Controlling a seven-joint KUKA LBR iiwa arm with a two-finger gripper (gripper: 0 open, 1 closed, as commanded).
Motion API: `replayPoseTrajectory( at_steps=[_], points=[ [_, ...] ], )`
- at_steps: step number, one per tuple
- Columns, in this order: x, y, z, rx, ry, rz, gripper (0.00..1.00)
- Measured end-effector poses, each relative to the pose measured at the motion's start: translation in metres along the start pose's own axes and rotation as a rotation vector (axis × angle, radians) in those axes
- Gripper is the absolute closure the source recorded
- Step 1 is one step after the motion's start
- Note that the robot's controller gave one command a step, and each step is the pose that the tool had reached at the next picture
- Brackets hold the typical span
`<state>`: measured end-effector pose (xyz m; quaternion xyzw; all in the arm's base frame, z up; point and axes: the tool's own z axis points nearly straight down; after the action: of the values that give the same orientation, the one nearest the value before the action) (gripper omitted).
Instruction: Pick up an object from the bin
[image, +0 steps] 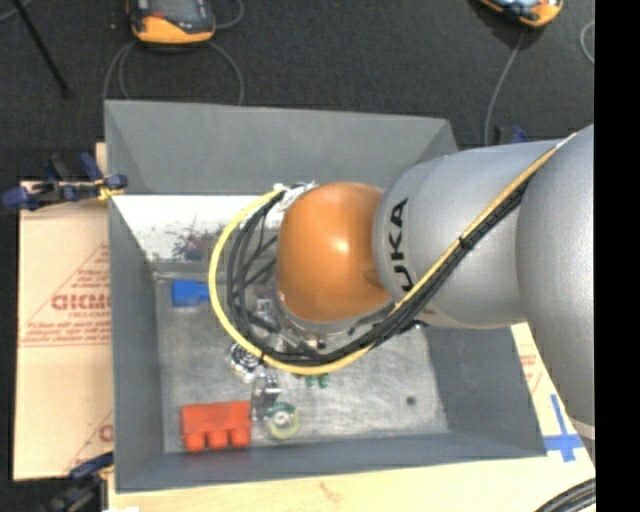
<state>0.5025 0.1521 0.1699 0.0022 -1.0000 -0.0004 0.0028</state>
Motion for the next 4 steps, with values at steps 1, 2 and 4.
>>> replayPoseTrajectory(
  at_steps=[1, 2, 4],
  points=[
    [-0.045, -0.053, 0.079, -0.002, -0.016, -0.180, 0.00],
    [-0.064, -0.070, 0.083, 0.000, -0.027, -0.340, 0.00],
    [-0.075, -0.080, 0.084, 0.007, -0.025, -0.852, 0.00]
  ],
)
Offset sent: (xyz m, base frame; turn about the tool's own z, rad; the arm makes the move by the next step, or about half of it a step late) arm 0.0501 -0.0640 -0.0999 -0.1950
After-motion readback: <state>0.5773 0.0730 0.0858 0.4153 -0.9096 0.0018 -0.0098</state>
